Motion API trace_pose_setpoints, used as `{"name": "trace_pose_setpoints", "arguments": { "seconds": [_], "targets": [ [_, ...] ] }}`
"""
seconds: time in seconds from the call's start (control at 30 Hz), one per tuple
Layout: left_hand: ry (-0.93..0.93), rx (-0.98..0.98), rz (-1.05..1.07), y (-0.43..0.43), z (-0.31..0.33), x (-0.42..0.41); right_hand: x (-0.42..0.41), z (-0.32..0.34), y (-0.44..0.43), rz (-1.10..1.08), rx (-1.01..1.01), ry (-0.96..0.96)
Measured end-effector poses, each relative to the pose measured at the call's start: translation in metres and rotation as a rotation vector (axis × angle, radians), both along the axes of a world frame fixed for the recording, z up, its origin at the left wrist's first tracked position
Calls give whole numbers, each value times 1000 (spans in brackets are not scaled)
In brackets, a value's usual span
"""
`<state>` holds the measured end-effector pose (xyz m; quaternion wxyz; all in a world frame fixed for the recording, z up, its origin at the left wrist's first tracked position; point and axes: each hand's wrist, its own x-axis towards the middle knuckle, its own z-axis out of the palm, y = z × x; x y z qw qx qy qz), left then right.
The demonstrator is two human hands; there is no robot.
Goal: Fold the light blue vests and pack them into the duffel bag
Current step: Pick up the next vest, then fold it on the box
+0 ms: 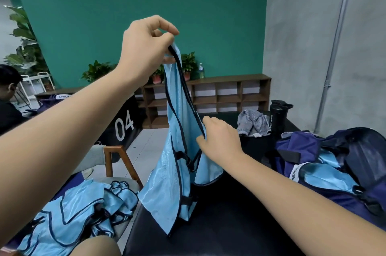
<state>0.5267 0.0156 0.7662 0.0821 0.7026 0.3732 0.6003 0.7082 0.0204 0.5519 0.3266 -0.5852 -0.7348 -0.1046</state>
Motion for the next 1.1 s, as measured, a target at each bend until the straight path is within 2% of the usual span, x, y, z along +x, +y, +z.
{"name": "trace_pose_setpoints", "arguments": {
  "seconds": [0.13,0.3,0.53,0.73,0.83,0.97,1.03,1.1],
  "targets": [
    [9,6,42,7,2,-21,26,-6,0,-20,-131,-23],
    [5,-46,115,23,-8,-50,69,12,5,-64,-159,-25],
    [-38,-130,196,35,-23,-67,122,39,16,-4,-308,163],
    [-31,-234,243,41,-32,-86,151,36,16,92,-474,-37],
    [85,-252,273,41,-36,-94,159,36,19,64,-440,23],
    [378,-177,371,36,-39,-98,169,54,20,-14,-339,107],
    [461,-92,420,36,-40,-100,173,61,21,-3,-335,244],
    [466,-29,438,38,-41,-105,174,66,19,94,-415,428]
  ]
}}
